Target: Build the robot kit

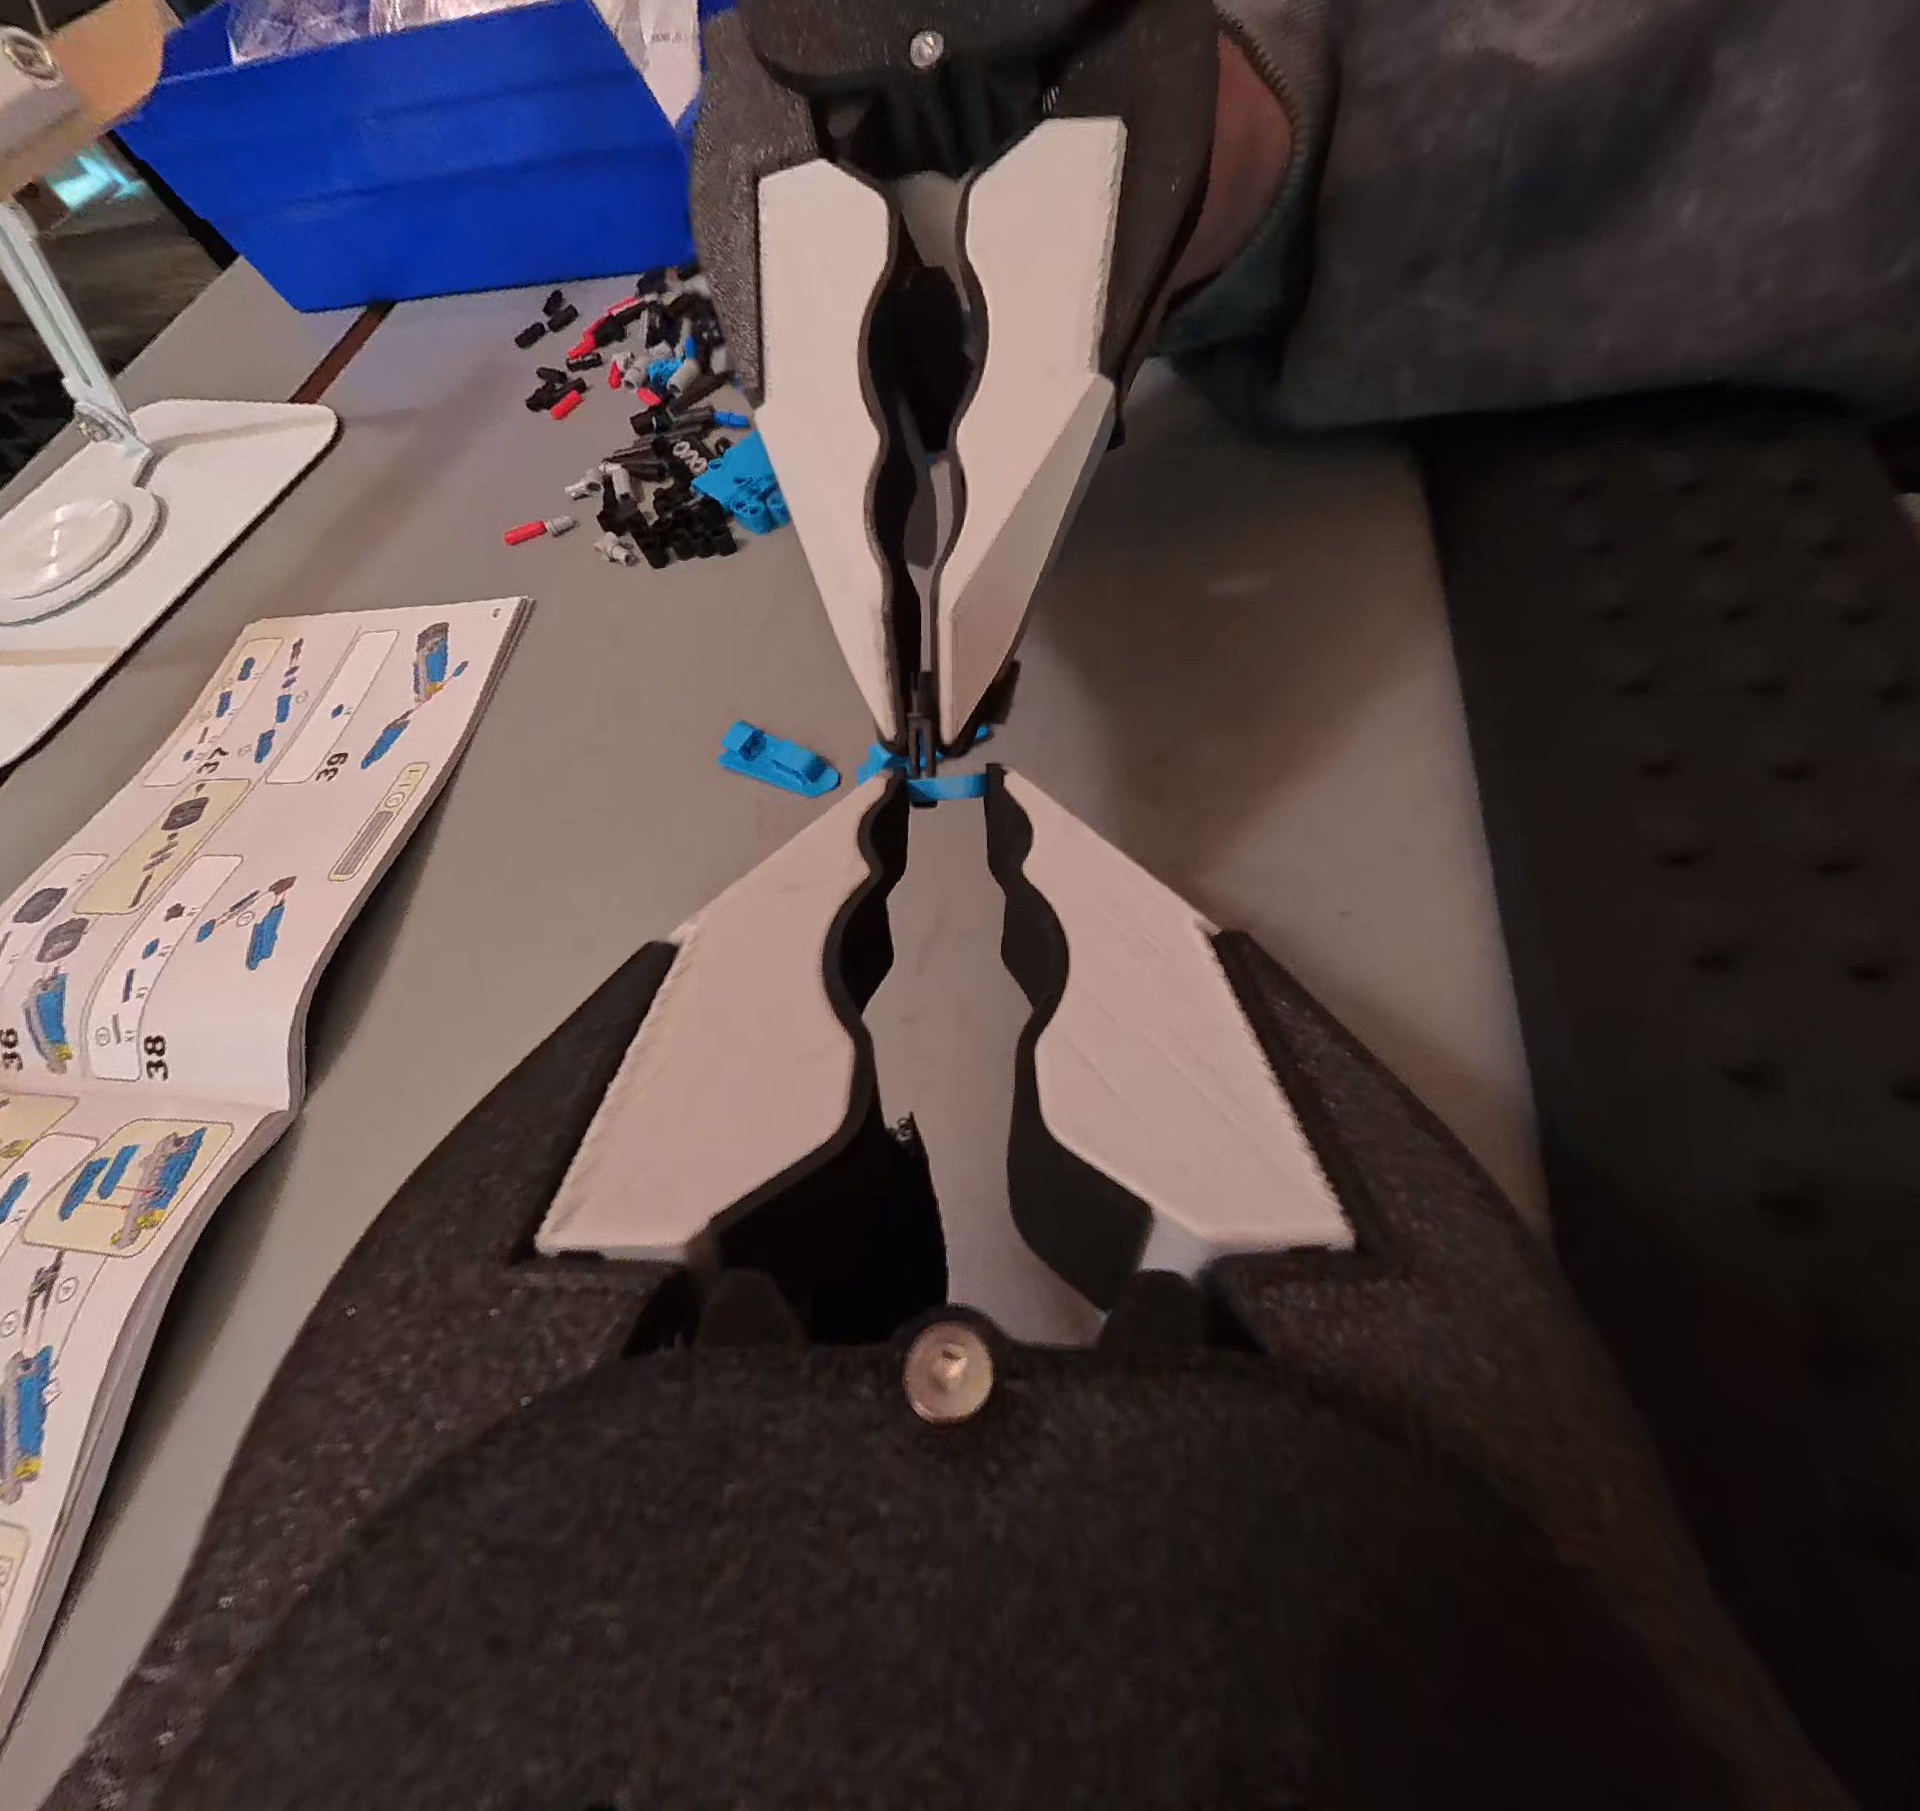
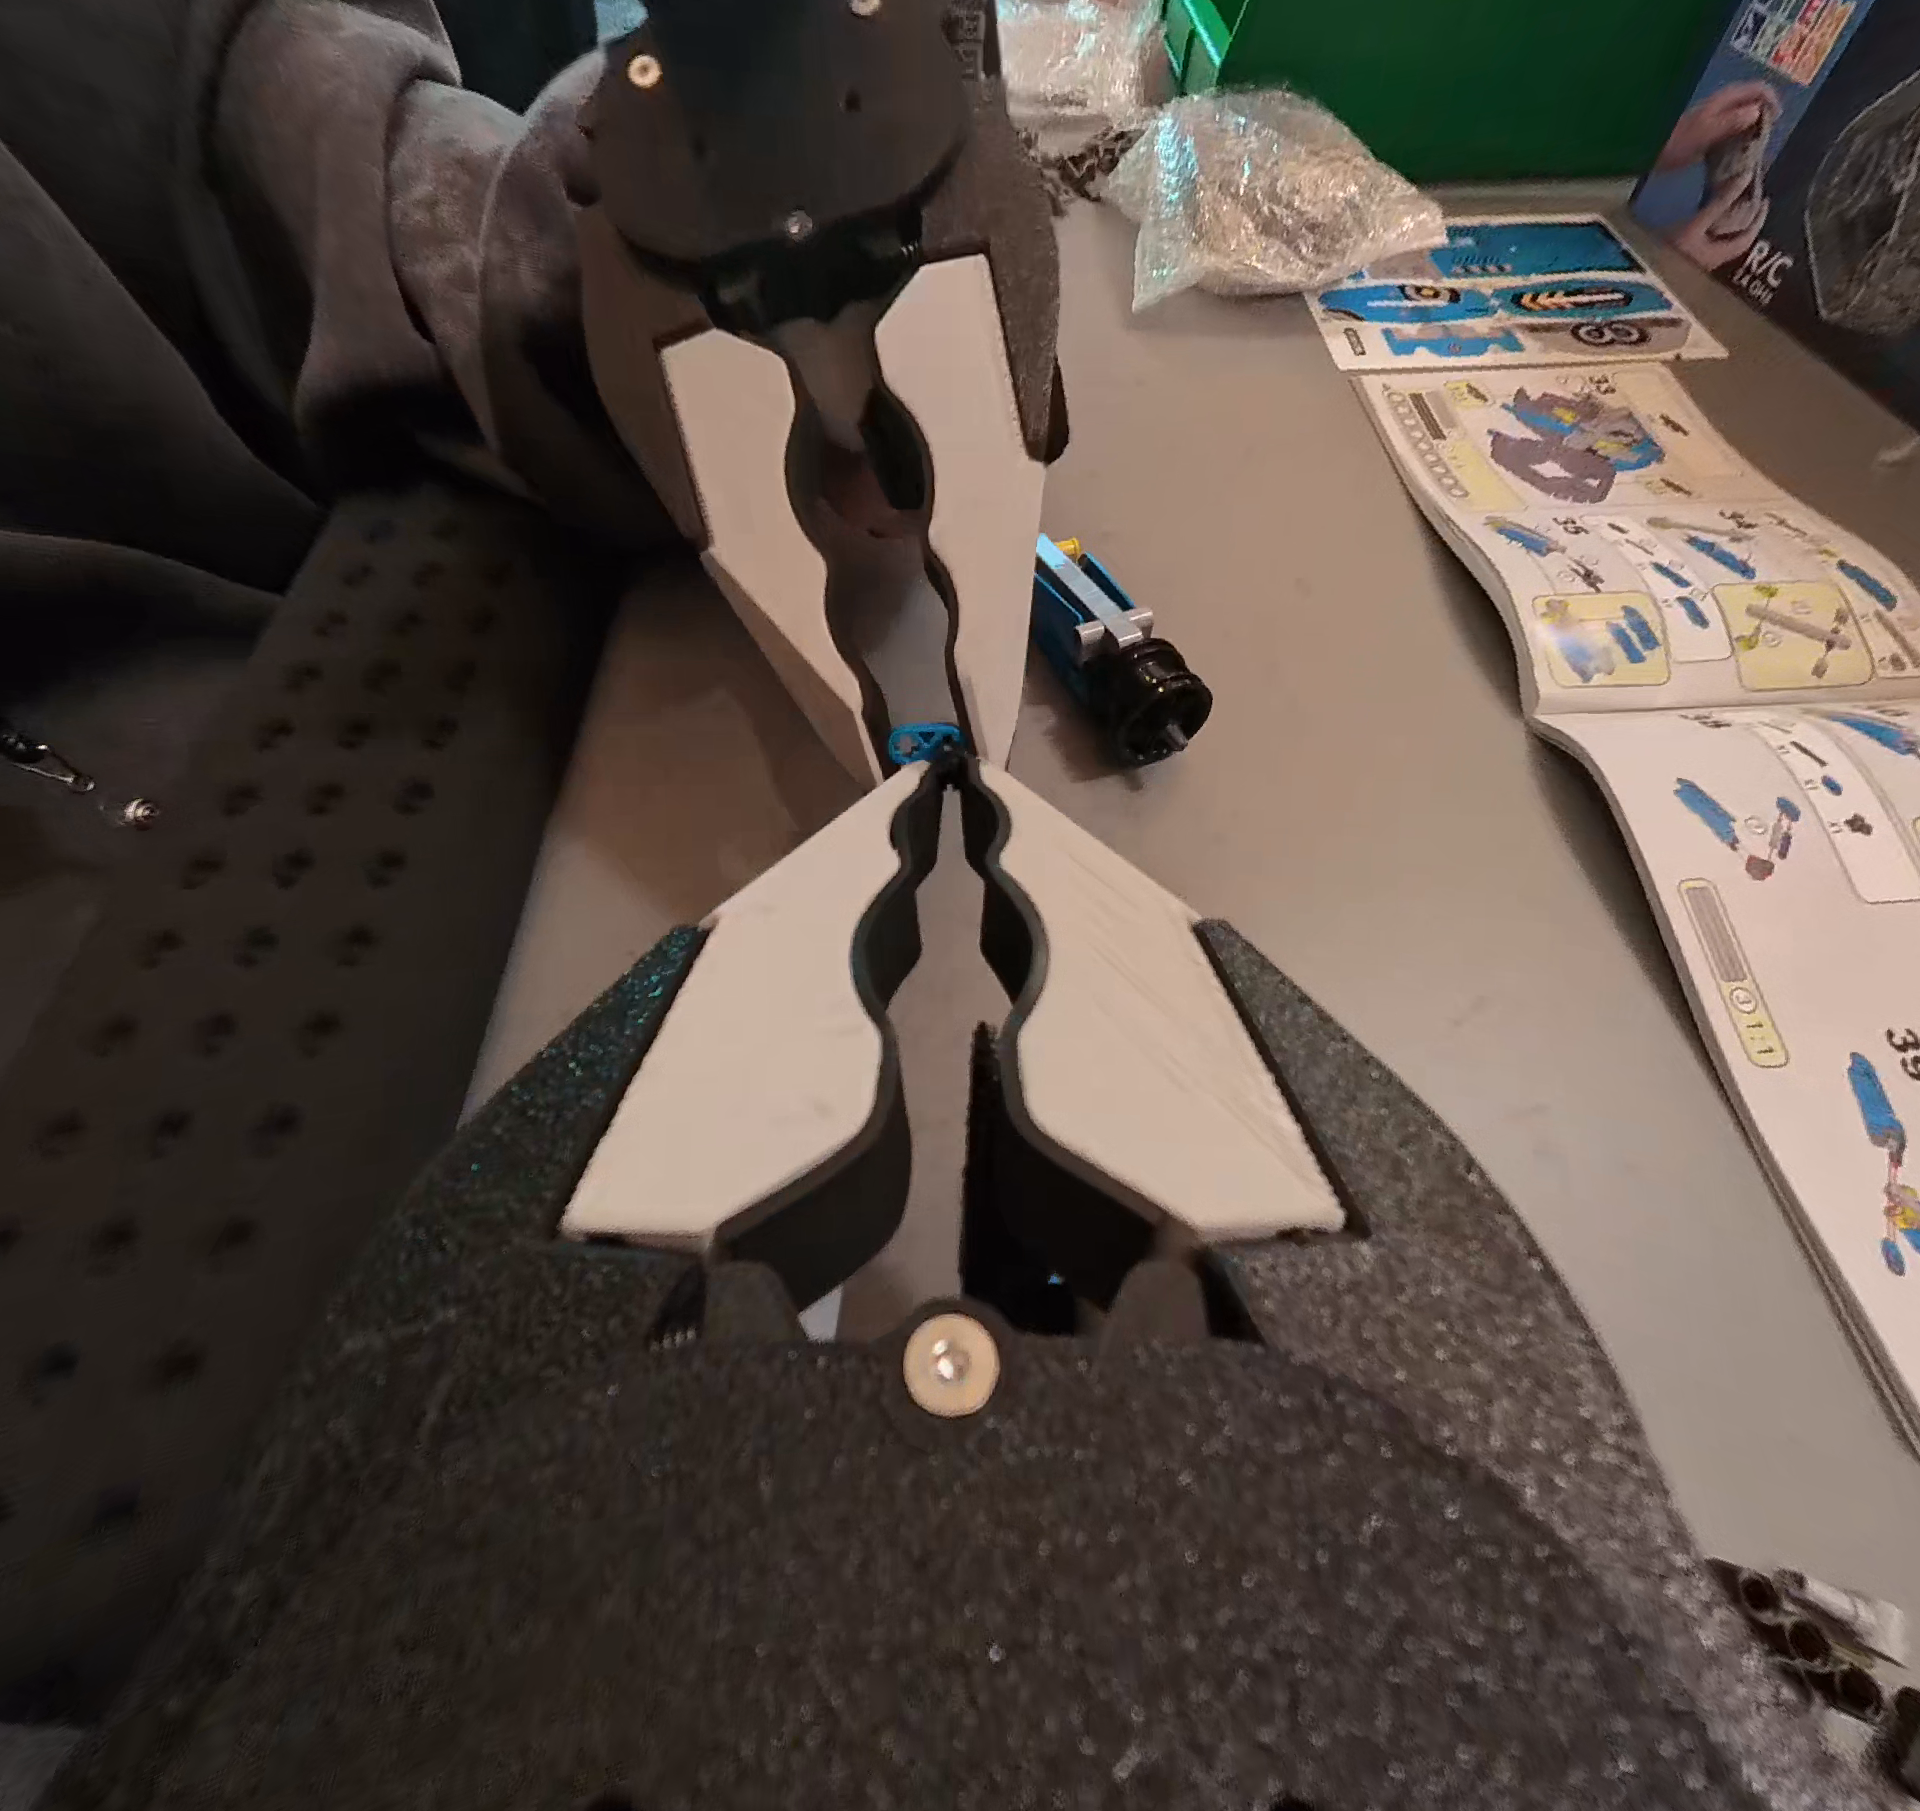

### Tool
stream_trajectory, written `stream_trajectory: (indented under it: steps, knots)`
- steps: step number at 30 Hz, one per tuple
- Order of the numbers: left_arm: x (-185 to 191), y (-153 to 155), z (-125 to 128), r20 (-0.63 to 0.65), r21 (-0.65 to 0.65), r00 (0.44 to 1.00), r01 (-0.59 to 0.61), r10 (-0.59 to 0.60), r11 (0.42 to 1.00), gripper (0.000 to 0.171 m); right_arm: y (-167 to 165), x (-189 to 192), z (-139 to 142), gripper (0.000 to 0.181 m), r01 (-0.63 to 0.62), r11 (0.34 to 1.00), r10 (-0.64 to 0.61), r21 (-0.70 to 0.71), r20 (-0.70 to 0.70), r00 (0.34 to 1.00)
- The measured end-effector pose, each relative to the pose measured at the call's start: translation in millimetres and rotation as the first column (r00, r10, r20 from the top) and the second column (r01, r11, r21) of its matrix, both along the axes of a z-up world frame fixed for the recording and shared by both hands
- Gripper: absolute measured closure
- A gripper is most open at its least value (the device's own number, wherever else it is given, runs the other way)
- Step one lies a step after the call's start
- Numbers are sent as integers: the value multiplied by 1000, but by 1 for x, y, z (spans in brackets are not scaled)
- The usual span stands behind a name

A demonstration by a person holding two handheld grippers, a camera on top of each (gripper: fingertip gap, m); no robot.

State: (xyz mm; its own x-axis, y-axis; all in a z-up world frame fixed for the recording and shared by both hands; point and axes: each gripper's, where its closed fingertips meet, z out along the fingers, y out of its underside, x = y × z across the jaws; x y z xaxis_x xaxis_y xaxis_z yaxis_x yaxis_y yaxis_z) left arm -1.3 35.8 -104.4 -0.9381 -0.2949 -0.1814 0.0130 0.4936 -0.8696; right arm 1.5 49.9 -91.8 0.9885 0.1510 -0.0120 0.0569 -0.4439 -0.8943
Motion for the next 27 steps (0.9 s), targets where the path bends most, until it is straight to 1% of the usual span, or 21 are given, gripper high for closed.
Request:
stream_trajectory:
  steps: [3,6,9,11,13,14,15,23,27]
  knots:
    - [6,2,-8,24,50,999,-34,32,998,158,3,3,-6,178,28,999,-27,-28,23,999]
    - [16,7,-3,15,21,996,-83,83,996,158,3,15,-4,177,99,995,-98,-11,74,992]
    - [18,10,-3,9,14,996,-92,92,996,158,2,18,-2,165,120,993,-119,2,76,990]
    - [17,10,-3,23,22,996,-86,86,996,157,4,18,-1,162,120,993,-120,6,77,990]
    - [16,9,-5,33,37,996,-82,81,996,157,5,16,2,164,110,994,-112,26,80,990]
    - [16,8,-5,36,37,996,-80,78,996,157,5,15,3,172,106,994,-108,30,78,991]
    - [15,8,-5,39,35,996,-77,75,996,158,4,15,3,176,106,994,-108,27,80,991]
    - [14,7,-6,70,56,995,-72,68,996,158,5,12,3,176,94,995,-95,28,46,994]
    - [13,7,-8,59,66,996,-70,66,995,158,6,12,1,176,91,996,-92,20,39,995]
